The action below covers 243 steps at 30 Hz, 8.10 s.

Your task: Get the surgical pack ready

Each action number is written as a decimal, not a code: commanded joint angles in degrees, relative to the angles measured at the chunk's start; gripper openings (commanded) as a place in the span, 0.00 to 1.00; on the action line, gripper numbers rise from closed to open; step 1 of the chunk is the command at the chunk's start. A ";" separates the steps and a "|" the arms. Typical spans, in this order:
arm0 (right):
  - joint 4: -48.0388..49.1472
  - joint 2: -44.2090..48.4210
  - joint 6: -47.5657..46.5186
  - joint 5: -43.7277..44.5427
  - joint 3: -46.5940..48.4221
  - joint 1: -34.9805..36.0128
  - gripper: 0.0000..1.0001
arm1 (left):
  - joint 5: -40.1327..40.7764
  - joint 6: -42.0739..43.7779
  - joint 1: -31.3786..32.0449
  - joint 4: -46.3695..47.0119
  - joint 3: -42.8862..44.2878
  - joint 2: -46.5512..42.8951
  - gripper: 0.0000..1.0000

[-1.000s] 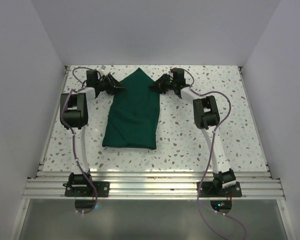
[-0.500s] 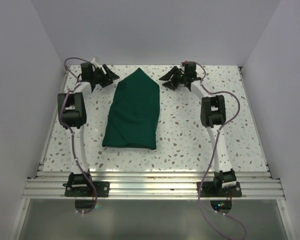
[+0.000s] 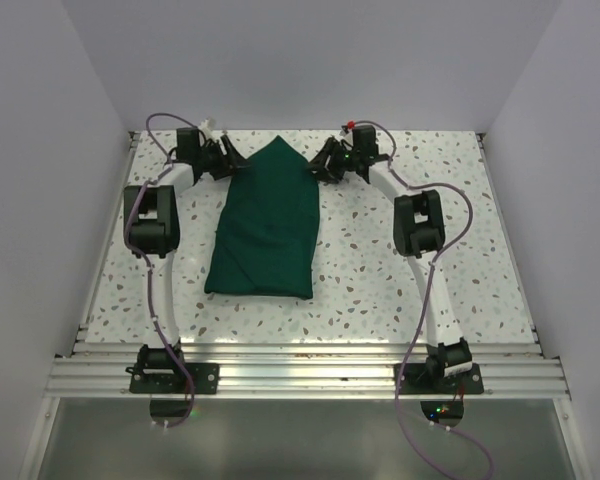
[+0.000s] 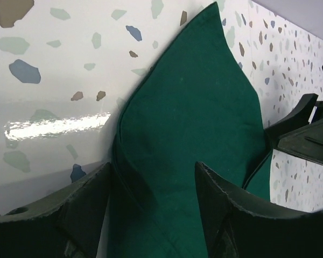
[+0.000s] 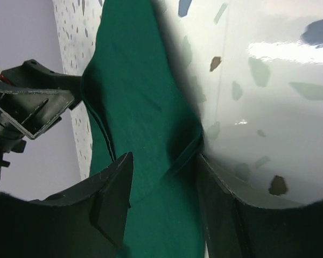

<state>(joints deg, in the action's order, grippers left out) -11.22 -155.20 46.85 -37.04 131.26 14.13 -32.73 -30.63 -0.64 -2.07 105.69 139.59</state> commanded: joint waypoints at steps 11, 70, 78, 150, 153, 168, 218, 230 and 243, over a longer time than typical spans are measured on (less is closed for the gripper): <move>-7.41 -2.66 -2.29 2.58 3.56 0.99 0.36 | 0.39 5.32 0.03 -13.04 10.14 5.34 0.32; -19.01 54.91 -9.85 -5.77 -53.63 13.03 0.00 | 9.34 12.53 -2.08 -29.57 -48.19 -61.63 0.00; -16.55 54.92 -11.69 -4.19 -64.63 16.19 0.19 | 16.20 9.72 -2.08 -31.86 -56.73 -62.34 0.08; -18.06 64.23 -15.05 -8.84 -60.07 26.85 0.62 | -0.44 8.31 -4.89 -27.39 -50.48 -68.92 0.41; -12.53 60.11 -11.79 -11.91 -57.54 20.33 0.58 | -7.06 6.64 -4.89 -23.52 -54.35 -68.40 0.30; -28.05 58.94 -17.32 8.36 -58.91 15.76 0.17 | 27.95 0.40 -4.89 -37.31 -55.41 -71.29 0.35; -30.18 59.45 -23.38 9.88 -56.54 -0.51 0.99 | 29.90 -5.07 28.91 -44.34 -45.01 -75.36 0.62; -27.36 76.79 -19.51 5.84 -75.09 -0.51 0.99 | 46.52 13.66 48.88 -43.19 -22.12 -43.45 0.64; -22.44 83.57 -15.30 3.20 -84.42 0.63 0.99 | 57.25 9.45 55.40 -45.49 -26.14 -35.09 0.61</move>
<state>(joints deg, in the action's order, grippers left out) -37.21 -72.69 30.04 -31.64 47.16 14.00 20.12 -20.40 54.78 -47.42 81.47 104.25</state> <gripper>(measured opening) 0.986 0.621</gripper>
